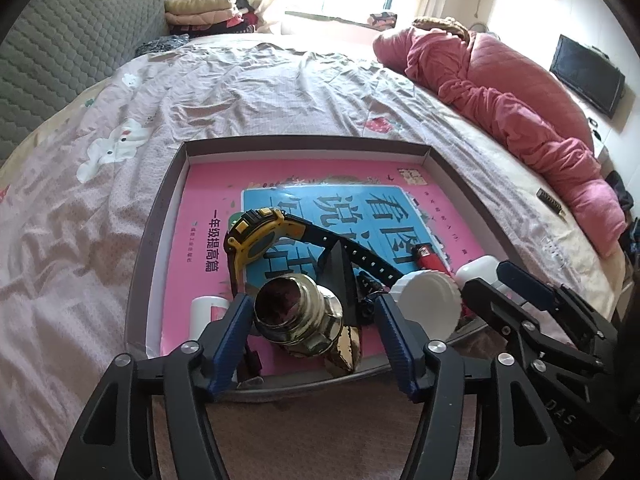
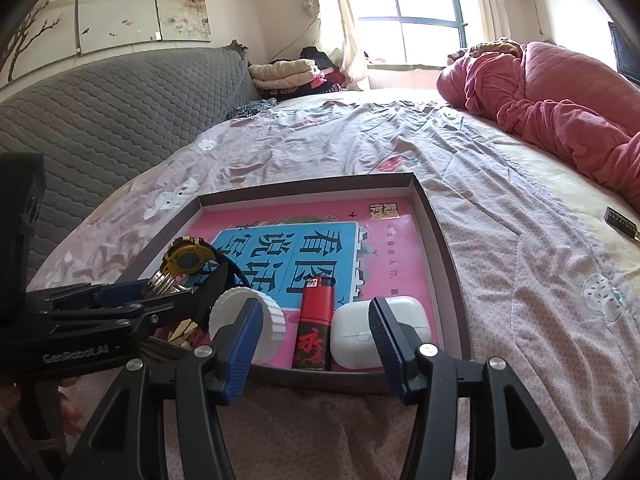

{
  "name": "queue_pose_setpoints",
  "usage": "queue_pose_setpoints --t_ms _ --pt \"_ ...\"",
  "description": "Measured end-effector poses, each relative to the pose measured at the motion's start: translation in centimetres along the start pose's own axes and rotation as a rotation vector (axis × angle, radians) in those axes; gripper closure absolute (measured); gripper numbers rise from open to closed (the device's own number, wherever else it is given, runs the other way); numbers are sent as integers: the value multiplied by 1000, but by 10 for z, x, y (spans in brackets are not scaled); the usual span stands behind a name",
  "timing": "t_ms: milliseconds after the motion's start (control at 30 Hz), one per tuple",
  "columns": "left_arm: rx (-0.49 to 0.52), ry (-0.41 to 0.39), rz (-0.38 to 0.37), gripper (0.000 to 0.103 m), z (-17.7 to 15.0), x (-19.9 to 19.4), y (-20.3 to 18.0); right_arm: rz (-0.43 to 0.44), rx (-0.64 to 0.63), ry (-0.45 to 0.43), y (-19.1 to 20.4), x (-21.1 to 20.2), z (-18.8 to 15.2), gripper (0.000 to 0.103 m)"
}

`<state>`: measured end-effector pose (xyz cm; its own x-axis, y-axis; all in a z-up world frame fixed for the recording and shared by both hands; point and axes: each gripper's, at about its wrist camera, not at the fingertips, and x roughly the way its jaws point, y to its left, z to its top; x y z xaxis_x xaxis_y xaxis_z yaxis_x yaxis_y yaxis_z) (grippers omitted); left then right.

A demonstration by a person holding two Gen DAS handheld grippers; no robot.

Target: Organize rigid objects

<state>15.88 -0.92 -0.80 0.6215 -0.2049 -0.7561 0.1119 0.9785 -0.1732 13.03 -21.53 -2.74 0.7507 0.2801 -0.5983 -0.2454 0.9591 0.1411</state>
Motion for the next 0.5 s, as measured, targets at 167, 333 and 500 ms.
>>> queue_pose_setpoints --t_ms 167,333,500 --pt "-17 -12 13 34 -5 -8 2 -2 1 -1 0 -1 0 48" --pt "-37 -16 -3 34 -11 -15 3 -10 5 -11 1 -8 0 48" --pt "-110 -39 -17 34 -17 -24 12 -22 12 -16 1 -17 -2 44"
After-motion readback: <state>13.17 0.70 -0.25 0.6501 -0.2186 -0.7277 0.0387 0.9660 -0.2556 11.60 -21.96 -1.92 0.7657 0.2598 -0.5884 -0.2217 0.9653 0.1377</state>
